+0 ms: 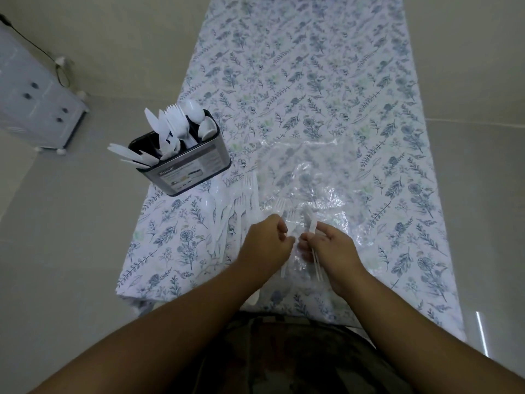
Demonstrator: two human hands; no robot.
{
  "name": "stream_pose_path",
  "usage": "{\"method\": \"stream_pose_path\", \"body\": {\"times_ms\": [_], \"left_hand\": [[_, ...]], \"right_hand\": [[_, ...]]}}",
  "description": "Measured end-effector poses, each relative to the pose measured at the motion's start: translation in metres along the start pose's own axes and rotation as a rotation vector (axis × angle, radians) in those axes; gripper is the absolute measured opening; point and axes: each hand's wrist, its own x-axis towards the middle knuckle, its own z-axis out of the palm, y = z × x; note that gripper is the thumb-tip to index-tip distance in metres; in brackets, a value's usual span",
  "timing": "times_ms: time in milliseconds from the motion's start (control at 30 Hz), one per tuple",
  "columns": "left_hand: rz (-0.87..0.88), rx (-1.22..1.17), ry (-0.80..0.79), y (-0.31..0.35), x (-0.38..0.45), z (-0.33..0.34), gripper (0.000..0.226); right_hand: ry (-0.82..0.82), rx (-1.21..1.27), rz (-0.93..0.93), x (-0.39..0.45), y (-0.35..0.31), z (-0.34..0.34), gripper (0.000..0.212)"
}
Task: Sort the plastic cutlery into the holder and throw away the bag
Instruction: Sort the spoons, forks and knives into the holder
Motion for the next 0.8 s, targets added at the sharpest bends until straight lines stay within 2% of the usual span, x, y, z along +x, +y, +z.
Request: {"method": "stream_pose_path", "body": {"times_ms": [67, 167, 267, 367, 433, 500, 600, 667, 733, 800], "left_hand": [[0.023, 0.151, -0.095, -0.001, 0.0, 0.007, 0.026], [0.007, 0.226, -0.09, -0.002, 0.005, 0.011, 0.024], [-0.1, 0.009, -0.038, -0.004, 0.004, 0.007, 0.027], [-0.139, -0.237, -0.059, -0.003, -0.005, 0.007, 0.036], [-0.131, -0.391, -0.098, -0.001, -0.011, 0.008, 0.035], [-0.07, -0.422, -0.116, -0.001, -0.012, 0.009, 0.032], [0.025, -0.252, -0.159, 0.001, -0.009, 0.004, 0.032], [0.043, -0.035, -0.045, 0.003, -0.002, -0.001, 0.025], [-0.015, 0.084, 0.103, -0.002, 0.008, -0.004, 0.016], [-0.115, 0.198, 0.112, -0.007, 0.018, -0.005, 0.016]], "right_hand": [[0.052, -0.066, -0.027, 0.004, -0.001, -0.002, 0.015], [0.051, -0.077, -0.041, 0.005, -0.003, -0.002, 0.007], [0.002, -0.072, -0.035, 0.006, -0.004, -0.005, 0.009], [-0.098, -0.052, -0.022, 0.009, -0.002, -0.007, 0.014], [-0.157, -0.091, -0.03, 0.012, 0.0, -0.007, 0.016], [-0.197, -0.116, -0.038, 0.015, 0.001, -0.007, 0.017], [-0.223, -0.11, -0.012, 0.016, -0.004, -0.008, 0.011], [-0.217, -0.114, 0.005, 0.015, -0.007, -0.007, 0.008], [-0.185, -0.093, 0.02, 0.014, -0.006, -0.005, 0.01], [-0.162, -0.078, 0.026, 0.014, -0.004, -0.002, 0.012]]}}
